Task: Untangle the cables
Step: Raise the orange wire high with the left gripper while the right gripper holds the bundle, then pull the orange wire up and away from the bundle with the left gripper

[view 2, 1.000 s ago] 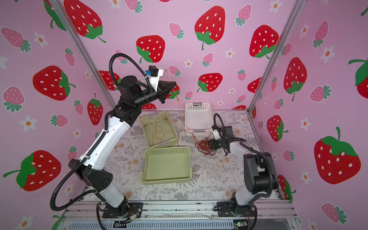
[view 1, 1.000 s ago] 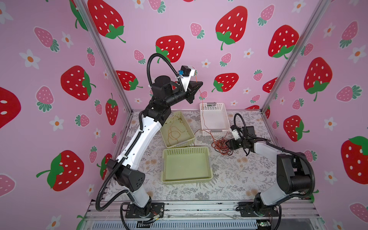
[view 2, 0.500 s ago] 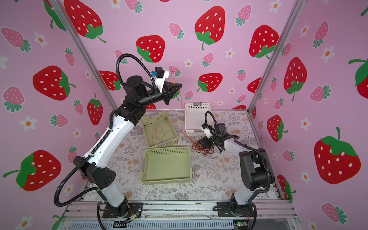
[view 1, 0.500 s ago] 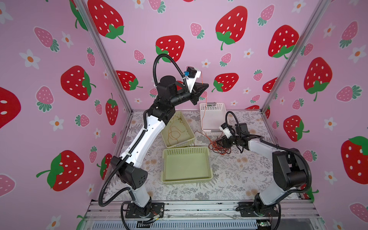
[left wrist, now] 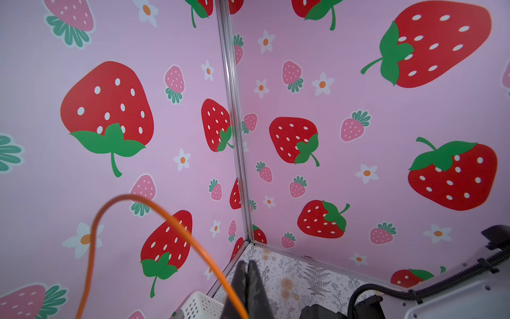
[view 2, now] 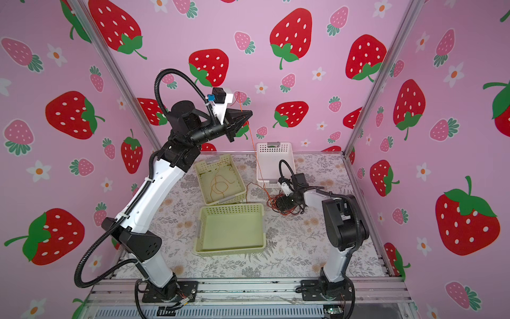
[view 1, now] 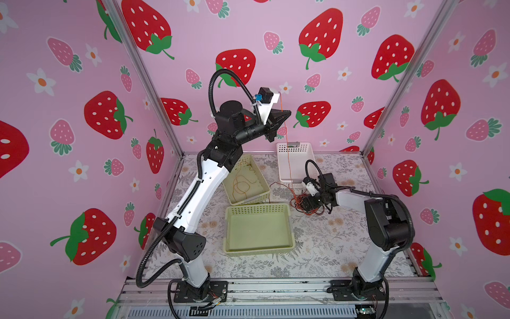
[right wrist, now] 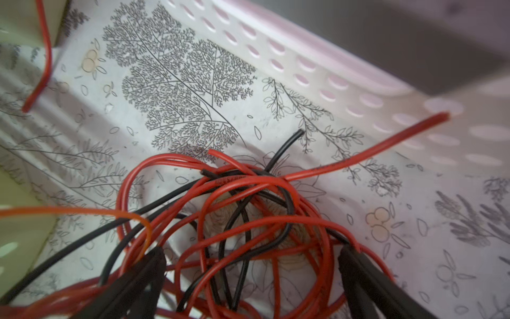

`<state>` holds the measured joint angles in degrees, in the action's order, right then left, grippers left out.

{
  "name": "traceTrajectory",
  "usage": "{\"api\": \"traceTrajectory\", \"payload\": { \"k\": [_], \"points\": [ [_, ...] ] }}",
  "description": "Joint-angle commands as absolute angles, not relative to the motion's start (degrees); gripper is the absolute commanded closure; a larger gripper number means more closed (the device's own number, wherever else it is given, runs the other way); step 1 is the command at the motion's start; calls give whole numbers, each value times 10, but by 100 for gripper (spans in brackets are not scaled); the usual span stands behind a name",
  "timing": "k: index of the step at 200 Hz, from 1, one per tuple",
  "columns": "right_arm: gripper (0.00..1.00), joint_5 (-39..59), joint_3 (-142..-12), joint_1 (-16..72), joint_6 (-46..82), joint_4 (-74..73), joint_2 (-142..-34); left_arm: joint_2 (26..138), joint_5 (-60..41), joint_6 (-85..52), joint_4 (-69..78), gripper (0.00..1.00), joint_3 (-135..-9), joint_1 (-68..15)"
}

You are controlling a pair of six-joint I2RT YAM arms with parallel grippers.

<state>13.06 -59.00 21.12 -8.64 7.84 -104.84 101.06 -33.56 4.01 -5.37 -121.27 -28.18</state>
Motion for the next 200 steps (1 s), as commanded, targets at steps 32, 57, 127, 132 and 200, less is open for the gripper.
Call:
{"api": "traceTrajectory", "payload": {
  "k": [32, 57, 127, 132, 200],
  "points": [
    [21, -12, -618, 226, -85, 144, -1125, 999, -313, 74, -57, 100, -1227, -283],
    [35, -50, -599, 222, -88, 130, -1104, 989, -293, 72, -56, 100, -1227, -268],
    [91, -58, -570, 165, -98, 128, -1073, 948, -264, 50, -38, 100, -1213, -184],
    [91, -58, -568, 160, -97, 127, -1069, 945, -263, 48, -36, 100, -1212, -178],
    [94, -66, -577, 80, -64, 145, -1077, 933, -258, 26, -31, 100, -1213, -93]
  ]
}}
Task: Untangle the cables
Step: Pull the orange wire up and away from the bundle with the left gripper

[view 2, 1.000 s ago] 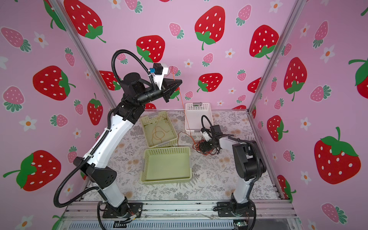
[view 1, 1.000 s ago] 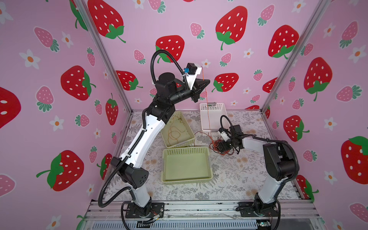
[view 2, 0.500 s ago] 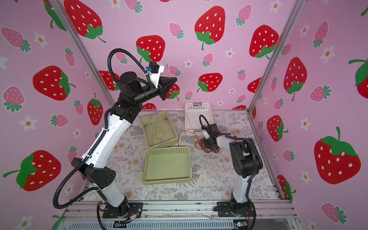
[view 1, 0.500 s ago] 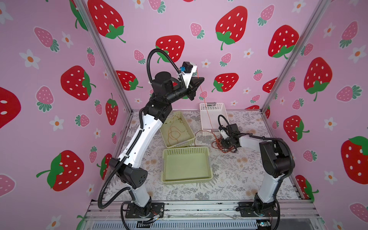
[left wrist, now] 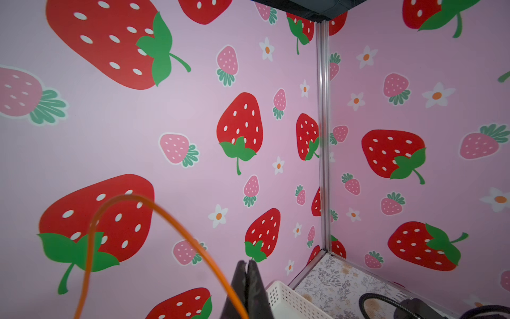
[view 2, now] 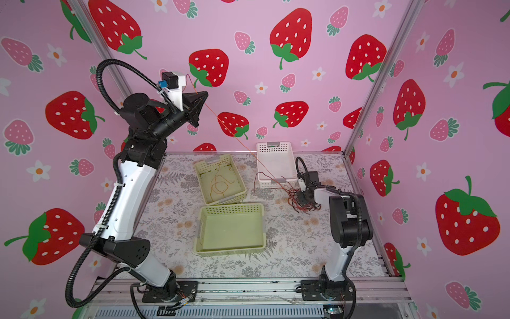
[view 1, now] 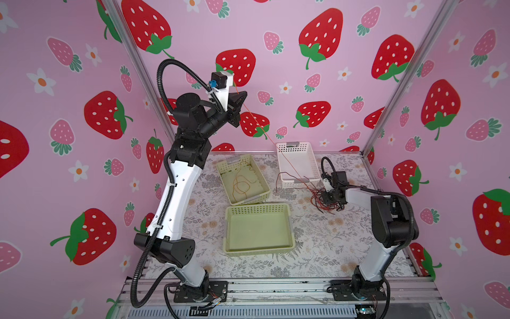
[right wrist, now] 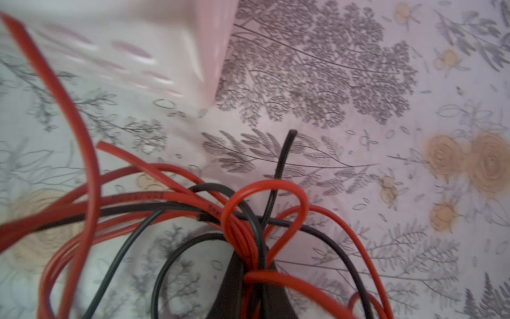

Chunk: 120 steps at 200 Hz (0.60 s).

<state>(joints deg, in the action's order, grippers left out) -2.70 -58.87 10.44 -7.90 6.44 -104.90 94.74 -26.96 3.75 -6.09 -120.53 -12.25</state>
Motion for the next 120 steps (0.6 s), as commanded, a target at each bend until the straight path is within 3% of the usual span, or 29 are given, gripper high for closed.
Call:
{"api": "traceTrajectory", "payload": {
  "k": [1, 120],
  "points": [
    [95, -66, -577, 79, -64, 145, -1077, 933, -258, 26, -31, 100, -1214, -92],
    [95, -86, -581, 22, -47, 149, -1113, 926, -248, -33, -2, 100, -1197, 71]
  ]
}}
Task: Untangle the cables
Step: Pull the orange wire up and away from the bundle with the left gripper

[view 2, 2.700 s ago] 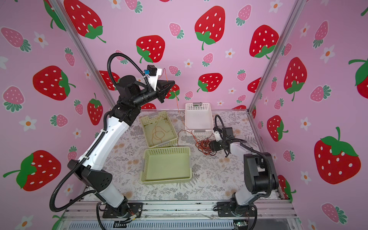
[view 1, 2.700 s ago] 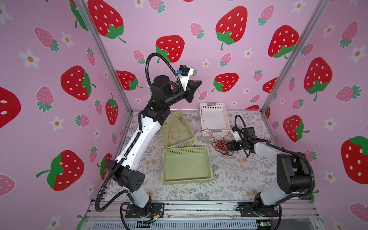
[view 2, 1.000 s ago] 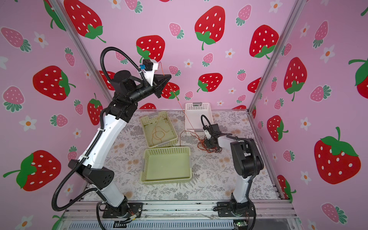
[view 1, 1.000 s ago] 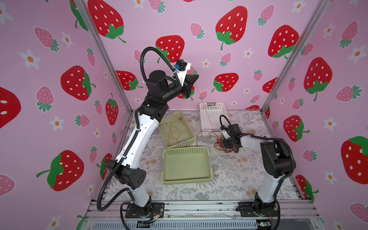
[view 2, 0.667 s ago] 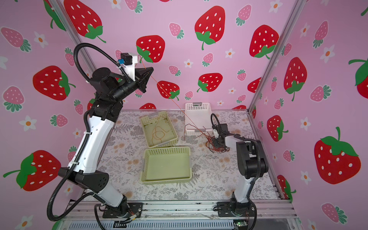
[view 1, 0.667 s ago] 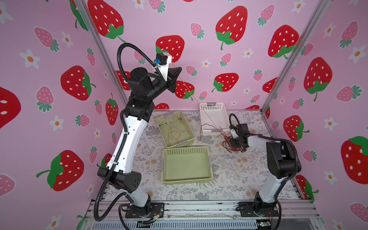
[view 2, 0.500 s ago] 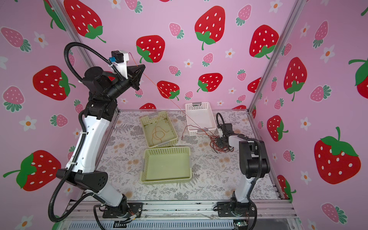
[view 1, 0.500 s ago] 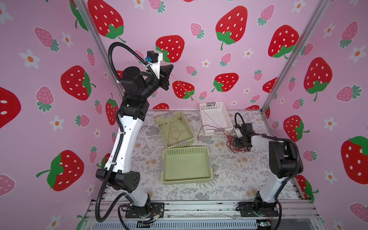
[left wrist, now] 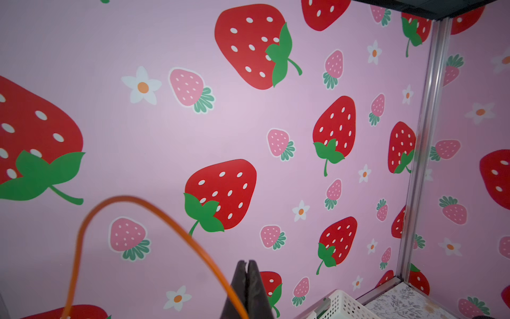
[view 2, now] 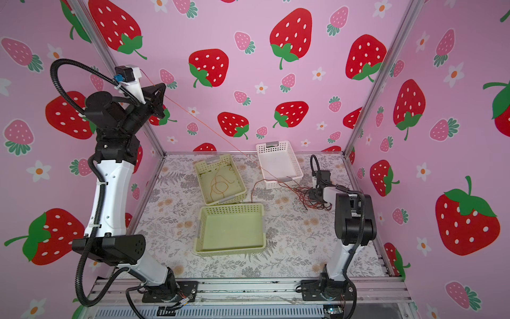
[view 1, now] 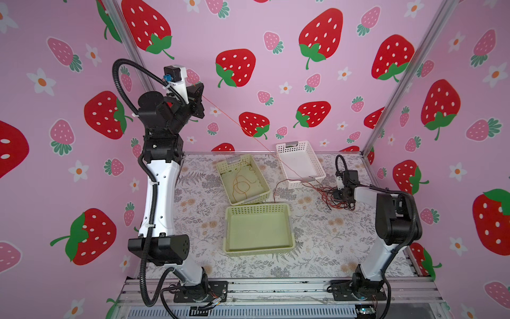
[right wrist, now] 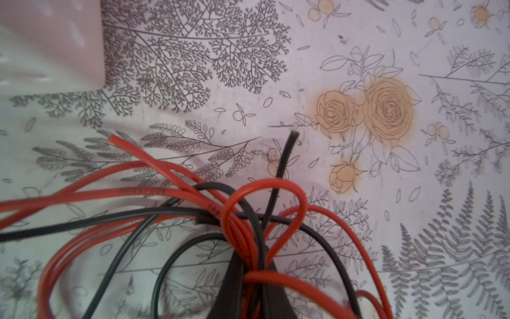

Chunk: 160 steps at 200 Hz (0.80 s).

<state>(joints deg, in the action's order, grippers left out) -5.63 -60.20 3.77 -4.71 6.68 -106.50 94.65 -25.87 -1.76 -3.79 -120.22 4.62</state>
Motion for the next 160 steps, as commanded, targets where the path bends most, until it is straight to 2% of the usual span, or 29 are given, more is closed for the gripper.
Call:
{"api": "traceTrajectory", "payload": {
  "k": [1, 71, 90, 127, 160],
  "points": [
    [95, -86, -581, 21, -47, 149, -1113, 925, -248, -33, -2, 100, -1196, 72],
    [95, -83, -584, 2, -45, 148, -1122, 918, -242, -29, -7, 100, -1176, 117],
    [95, -73, -584, 2, -47, 144, -1120, 920, -273, -46, 5, 100, -1168, 118],
    [94, -48, -585, 12, -47, 145, -1103, 936, -317, -48, -4, 100, -1166, 74],
    [93, -39, -584, 31, -44, 152, -1083, 950, -305, -23, -26, 100, -1178, 40]
  ]
}}
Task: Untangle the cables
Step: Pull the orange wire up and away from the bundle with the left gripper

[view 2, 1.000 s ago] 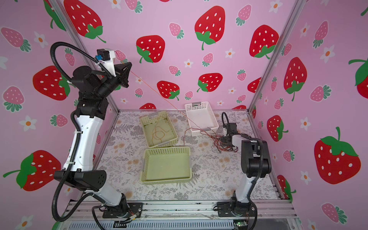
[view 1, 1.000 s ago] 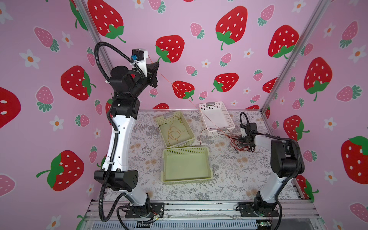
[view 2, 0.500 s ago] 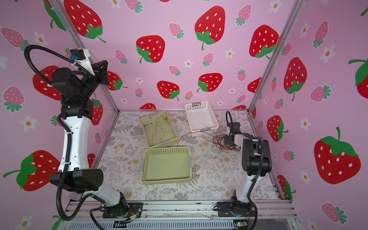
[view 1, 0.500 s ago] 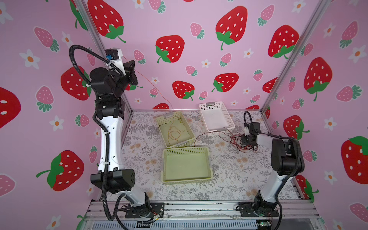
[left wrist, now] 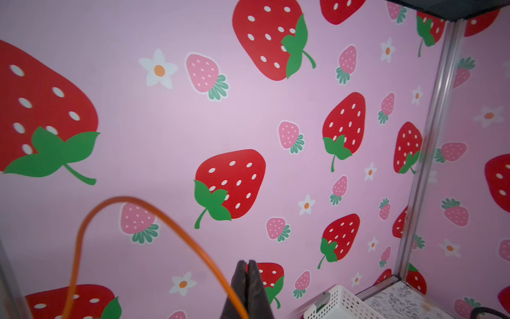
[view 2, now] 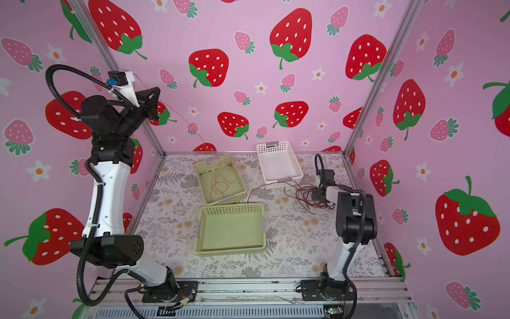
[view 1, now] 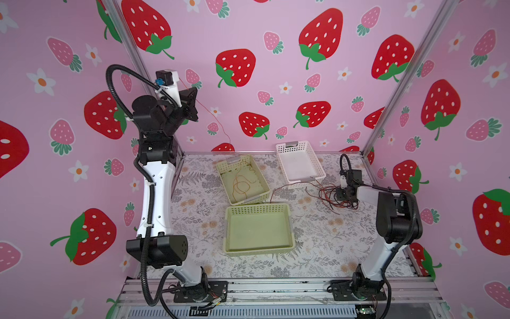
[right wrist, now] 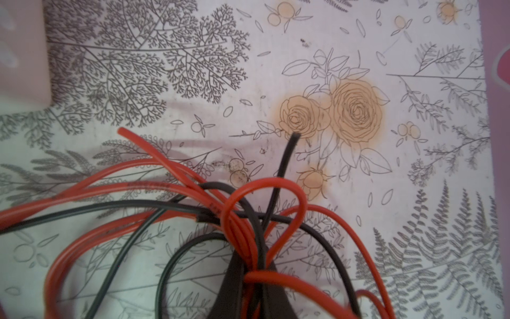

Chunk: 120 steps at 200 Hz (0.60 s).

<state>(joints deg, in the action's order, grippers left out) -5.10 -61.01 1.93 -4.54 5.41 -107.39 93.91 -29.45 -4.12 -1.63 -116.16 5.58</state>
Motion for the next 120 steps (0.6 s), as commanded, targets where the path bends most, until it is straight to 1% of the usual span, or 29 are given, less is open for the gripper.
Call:
{"api": "traceTrajectory", "payload": {
  "k": [1, 34, 78, 120],
  "points": [
    [93, -39, -584, 31, -44, 152, -1083, 950, -305, -24, -27, 100, -1178, 40],
    [91, -37, -580, 44, -40, 158, -1065, 944, -288, -14, -46, 100, -1199, 39],
    [84, -29, -583, 46, -37, 160, -1061, 904, -249, 39, -77, 100, -1208, 37],
    [82, -23, -591, 48, -36, 163, -1067, 876, -224, 92, -131, 100, -1211, 37]
  ]
}}
